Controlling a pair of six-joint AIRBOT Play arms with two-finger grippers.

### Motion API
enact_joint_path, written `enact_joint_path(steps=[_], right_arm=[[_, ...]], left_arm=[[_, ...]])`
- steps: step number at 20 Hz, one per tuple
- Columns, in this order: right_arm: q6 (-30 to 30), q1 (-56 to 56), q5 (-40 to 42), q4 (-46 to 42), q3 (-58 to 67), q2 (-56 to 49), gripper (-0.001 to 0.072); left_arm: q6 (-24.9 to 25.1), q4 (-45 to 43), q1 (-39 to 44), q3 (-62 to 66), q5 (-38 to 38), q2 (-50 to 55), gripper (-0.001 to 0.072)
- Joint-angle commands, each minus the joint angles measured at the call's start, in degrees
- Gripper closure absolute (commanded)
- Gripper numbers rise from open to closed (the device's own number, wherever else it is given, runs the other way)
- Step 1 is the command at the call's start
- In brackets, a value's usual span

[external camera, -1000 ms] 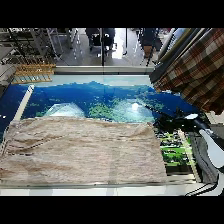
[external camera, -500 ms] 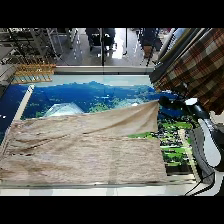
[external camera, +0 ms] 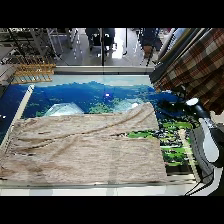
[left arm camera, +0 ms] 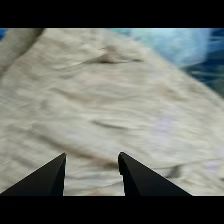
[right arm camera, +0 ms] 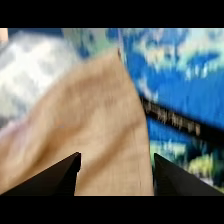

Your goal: Fold the clothes and pants, and hang the long-sleeved shirts on hangers.

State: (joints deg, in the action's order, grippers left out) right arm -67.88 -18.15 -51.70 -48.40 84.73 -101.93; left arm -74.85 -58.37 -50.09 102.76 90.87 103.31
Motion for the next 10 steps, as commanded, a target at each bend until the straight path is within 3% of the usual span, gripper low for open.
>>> enact_joint_path(steps=[1, 5, 10], right_arm=[[0.44, -3.80, -14.10, -1.14, -8.44, 5.09, 0.0197], [1.11, -6.19, -13.31, -0.90, -25.46, 15.87, 0.0197], [0.83, -4.22, -7.54, 6.45, -27.63, 13.31, 0.0248]], left_arm=[[-3.72, -17.22, -0.87, -1.95, -0.35, -2.25, 0.0346], [-2.19, -16.17, -4.20, -15.39, -9.49, -10.64, 0.0346], [-0.74, -8.70, -4.17, -23.23, -9.29, -12.85, 0.0345]])
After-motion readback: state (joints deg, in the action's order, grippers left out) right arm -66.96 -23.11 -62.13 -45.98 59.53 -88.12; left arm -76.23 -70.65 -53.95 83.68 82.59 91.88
